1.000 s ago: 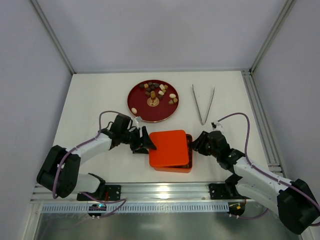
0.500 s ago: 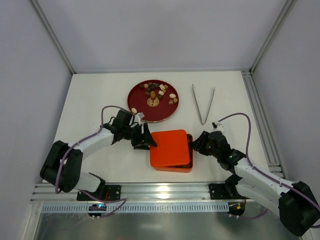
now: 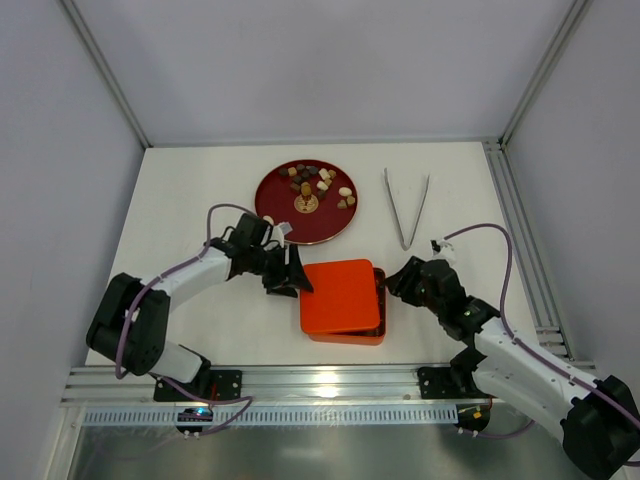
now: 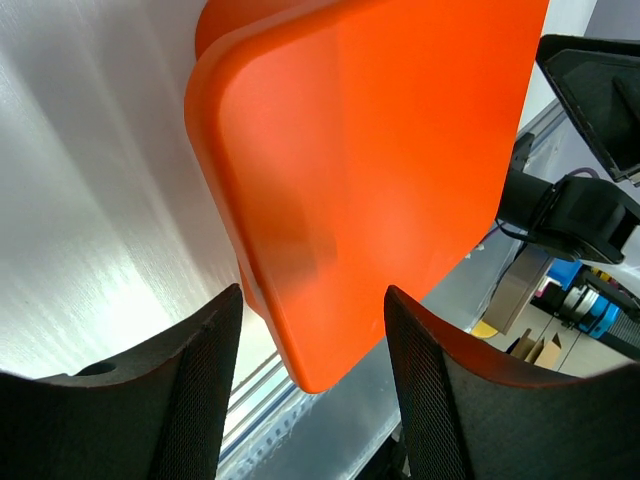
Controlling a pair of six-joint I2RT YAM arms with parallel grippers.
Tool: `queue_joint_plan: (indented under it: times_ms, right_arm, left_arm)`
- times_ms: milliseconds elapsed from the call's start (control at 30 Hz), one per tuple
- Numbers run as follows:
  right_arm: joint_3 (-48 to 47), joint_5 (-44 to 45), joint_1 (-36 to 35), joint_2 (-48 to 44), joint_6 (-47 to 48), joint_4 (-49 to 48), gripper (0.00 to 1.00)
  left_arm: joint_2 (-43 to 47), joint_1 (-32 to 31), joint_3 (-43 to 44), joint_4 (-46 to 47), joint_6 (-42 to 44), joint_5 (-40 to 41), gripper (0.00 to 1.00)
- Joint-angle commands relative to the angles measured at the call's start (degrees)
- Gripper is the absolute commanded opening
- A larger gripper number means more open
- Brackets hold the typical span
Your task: Pack the chocolate
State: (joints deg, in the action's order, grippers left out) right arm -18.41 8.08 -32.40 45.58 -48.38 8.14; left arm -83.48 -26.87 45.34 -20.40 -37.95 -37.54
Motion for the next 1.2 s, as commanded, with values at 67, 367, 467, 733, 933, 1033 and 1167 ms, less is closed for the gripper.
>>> queue_joint_plan:
  times_ms: [67, 367, 467, 733, 933, 1033, 1167]
  right_arm:
    - [-2.9, 5.9, -0.3, -2.3, -0.9, 2.8, 0.45]
    - [-4.3, 8.4, -0.3, 1.6, -3.2, 4.9, 0.37]
    - [-5.2, 8.2, -0.2, 4.8, -3.1, 4.6, 0.36]
    - [-6.3, 6.5, -0.2, 10.0, -2.8, 2.4, 0.34]
    - [-7.1, 4.3, -0.2, 12.4, -1.5, 1.1, 0.33]
    - [-7.4, 3.0, -0.3, 13.9, -1.2, 0.6, 0.32]
    - [-7.6, 2.1, -0.3, 14.7, -0.8, -0.3, 0.31]
  left_arm:
    - [-1.4, 0.3, 3.8, -3.3, 3.3, 0.6, 0.58]
    - [-3.7, 0.3, 8.2, -7.9, 7.4, 2.6, 0.58]
    - [-4.9, 0.3, 10.3, -10.3, 9.2, 3.8, 0.57]
    - [-7.8, 0.2, 13.9, -13.0, 11.8, 4.8, 0.57]
    - [-8.6, -1.6, 14.7, -13.1, 11.6, 5.1, 0.56]
    - [-9.2, -2.0, 14.8, -13.0, 11.4, 5.6, 0.55]
    - [-9.9, -2.5, 15.2, -12.9, 11.5, 5.6, 0.55]
